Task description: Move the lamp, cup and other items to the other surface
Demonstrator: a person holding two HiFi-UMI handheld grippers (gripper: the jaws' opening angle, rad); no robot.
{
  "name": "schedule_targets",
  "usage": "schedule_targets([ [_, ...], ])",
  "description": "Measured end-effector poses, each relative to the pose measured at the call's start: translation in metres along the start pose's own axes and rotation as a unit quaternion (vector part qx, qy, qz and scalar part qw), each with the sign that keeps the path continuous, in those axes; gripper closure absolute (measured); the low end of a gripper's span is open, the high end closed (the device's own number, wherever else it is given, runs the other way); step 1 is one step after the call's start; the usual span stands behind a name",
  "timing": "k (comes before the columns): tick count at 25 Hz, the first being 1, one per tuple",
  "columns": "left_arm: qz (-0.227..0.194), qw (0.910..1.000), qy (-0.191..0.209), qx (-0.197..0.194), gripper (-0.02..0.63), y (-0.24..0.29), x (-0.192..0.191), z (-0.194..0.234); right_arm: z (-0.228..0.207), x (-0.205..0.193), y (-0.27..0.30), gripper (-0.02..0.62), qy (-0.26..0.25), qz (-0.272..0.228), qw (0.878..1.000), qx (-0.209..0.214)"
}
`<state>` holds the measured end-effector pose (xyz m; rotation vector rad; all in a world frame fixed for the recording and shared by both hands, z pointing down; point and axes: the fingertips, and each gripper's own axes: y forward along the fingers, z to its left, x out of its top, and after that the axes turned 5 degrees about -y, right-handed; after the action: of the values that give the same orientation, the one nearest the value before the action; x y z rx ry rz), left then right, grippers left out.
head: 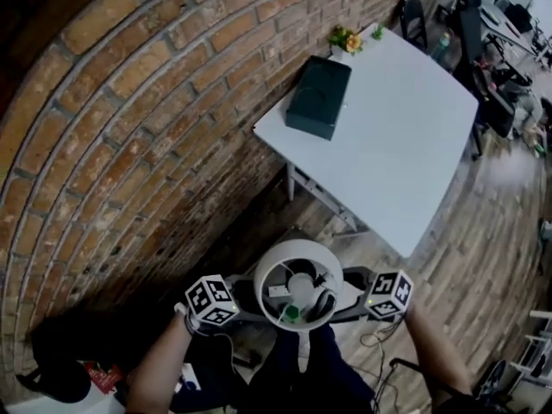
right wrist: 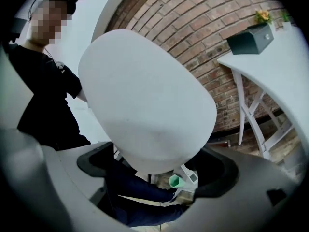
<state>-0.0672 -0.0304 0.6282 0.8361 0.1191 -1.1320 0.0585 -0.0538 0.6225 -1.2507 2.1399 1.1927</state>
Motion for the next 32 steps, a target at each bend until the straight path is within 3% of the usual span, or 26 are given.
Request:
schedule_targets([
  [9, -0.02, 0.9964, 0.082, 0.009, 0.186, -0.06, 0.089, -0.075, 0.049, 0.073, -0.073, 0.071, -0.013, -0.034, 0.999, -0.039],
  [18, -0.065, 0.9898, 0.122, -0.033, 0.186, -0.097, 0.176, -0.124, 0.077, 0.149, -0.151, 0.069, -0.01, -0.08, 0.994, -0.077],
  [24, -0.057, 0.9855, 0.156, -0.037, 0.186, -0.101, 0.214, -0.13, 0.074, 0.167, -0.181, 0.069, -0.016, -0.096, 0.99, -0.106],
  [32, -0.041, 0.9849, 0.166, -0.029, 0.184, -0.08, 0.263, -0.116, 0.039, 0.171, -0.219, 0.069, -0.019, -0.111, 0.987, -0.112],
])
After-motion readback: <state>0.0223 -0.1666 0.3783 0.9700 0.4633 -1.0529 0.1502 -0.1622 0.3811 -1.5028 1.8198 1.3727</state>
